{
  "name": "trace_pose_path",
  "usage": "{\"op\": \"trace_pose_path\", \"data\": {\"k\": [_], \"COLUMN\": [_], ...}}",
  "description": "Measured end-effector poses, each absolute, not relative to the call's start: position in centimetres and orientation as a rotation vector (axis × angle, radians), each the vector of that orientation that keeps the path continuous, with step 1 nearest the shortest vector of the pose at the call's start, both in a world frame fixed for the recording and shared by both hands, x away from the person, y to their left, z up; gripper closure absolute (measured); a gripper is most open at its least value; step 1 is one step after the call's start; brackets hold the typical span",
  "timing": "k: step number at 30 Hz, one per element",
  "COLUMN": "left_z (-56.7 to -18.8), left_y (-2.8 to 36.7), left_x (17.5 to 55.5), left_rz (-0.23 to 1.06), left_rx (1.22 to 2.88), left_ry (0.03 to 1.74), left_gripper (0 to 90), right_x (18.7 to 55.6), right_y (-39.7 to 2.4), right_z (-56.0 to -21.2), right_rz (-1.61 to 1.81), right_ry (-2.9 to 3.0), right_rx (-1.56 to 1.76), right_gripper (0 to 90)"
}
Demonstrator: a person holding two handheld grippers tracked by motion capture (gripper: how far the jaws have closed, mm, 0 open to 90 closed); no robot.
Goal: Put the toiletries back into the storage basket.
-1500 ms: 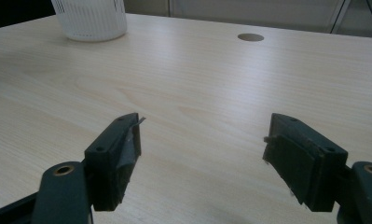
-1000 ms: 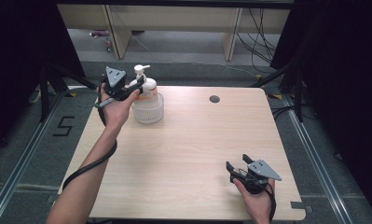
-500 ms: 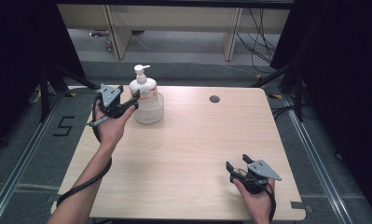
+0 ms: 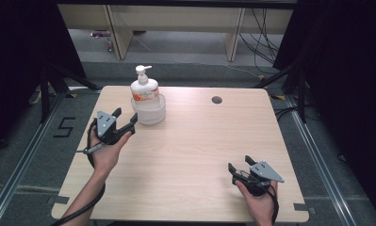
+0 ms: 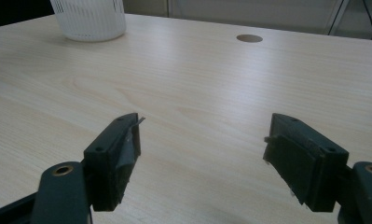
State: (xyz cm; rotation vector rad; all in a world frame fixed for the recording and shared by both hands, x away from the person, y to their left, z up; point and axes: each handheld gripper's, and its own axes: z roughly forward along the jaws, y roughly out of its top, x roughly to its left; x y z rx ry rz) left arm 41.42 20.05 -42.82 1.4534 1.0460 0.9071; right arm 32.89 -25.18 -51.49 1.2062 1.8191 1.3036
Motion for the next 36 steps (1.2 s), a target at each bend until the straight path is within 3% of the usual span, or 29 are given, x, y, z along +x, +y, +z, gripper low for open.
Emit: {"op": "trace_pose_path", "data": {"k": [22,36], "left_z": [-51.2,-52.5], "left_y": [21.9,21.7], "left_x": [35.2,34.6], "left_rz": [0.867,0.892], "left_rx": [1.489,1.491], "left_ry": [1.061,1.056], "left_gripper": [34.6,34.7], "right_x": [33.0,33.0], "right_y": [-25.4,-25.4], "right_z": [-51.4,-51.4], "right_rz": [1.263,1.275], "right_ry": [1.849,1.844], "right_rx": [1.167,1.168], "right_gripper": [26.6,26.6]}}
